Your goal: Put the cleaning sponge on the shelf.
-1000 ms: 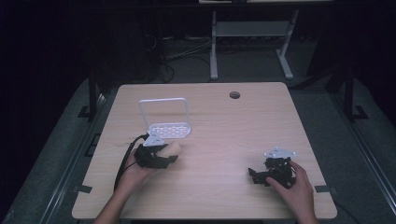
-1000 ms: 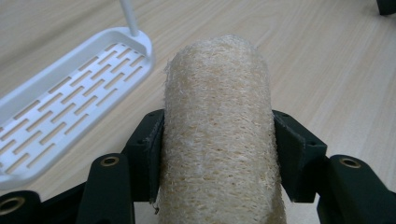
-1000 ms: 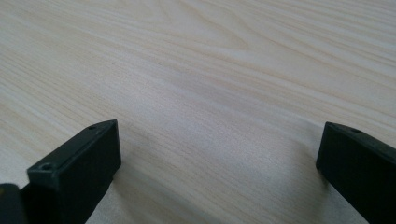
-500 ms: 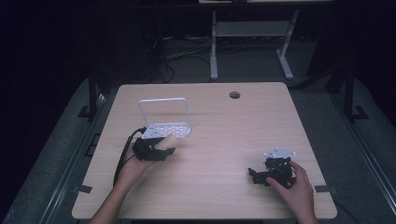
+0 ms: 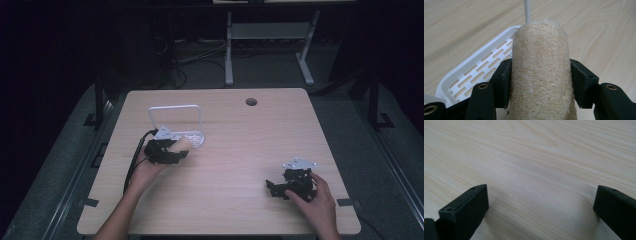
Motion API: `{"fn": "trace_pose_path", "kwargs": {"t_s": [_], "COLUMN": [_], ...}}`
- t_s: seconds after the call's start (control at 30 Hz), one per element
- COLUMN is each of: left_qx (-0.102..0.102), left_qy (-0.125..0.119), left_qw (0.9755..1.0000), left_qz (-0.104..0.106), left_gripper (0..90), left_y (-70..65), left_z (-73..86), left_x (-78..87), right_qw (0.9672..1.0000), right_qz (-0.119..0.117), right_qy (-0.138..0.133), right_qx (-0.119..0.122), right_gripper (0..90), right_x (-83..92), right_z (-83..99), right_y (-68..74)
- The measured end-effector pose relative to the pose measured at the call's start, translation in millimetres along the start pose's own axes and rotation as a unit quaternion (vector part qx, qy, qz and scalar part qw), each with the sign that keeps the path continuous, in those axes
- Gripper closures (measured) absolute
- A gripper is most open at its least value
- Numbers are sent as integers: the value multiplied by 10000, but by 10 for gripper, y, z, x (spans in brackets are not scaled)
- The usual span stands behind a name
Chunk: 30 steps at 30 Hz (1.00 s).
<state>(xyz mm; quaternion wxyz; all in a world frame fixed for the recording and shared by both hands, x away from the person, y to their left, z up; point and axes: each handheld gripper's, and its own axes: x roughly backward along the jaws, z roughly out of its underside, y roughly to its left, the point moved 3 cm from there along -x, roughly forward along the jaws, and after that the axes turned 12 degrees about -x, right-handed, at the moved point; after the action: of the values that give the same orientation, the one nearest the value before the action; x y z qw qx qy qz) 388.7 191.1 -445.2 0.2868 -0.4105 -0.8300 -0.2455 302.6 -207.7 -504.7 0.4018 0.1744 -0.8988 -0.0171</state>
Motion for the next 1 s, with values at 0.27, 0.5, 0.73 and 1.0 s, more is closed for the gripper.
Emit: {"fn": "trace_pose_path", "kwargs": {"t_s": [0.27, 0.5, 0.73, 1.0], "left_qx": [44, 86, 131, 178], "left_qy": [51, 86, -9, 114], "left_qw": [10000, 9999, 9998, 9997], "left_qz": [-38, -72, -134, -157], "left_gripper": [413, 414, 414, 413], "left_y": [106, 176, 247, 318], "left_z": [-42, -84, -151, -193], "left_x": [-73, -144, -201, -362], "right_qw": [10000, 10000, 10000, 10000], "right_qz": [0, 1, 0, 0], "right_qy": [0, 0, 0, 0], "right_qx": [1, 2, 1, 0], "right_gripper": [0, 0, 0, 0], "right_x": [0, 0, 0, 0], "right_z": [0, 0, 0, 0], "right_y": [0, 0, 0, 0]}}
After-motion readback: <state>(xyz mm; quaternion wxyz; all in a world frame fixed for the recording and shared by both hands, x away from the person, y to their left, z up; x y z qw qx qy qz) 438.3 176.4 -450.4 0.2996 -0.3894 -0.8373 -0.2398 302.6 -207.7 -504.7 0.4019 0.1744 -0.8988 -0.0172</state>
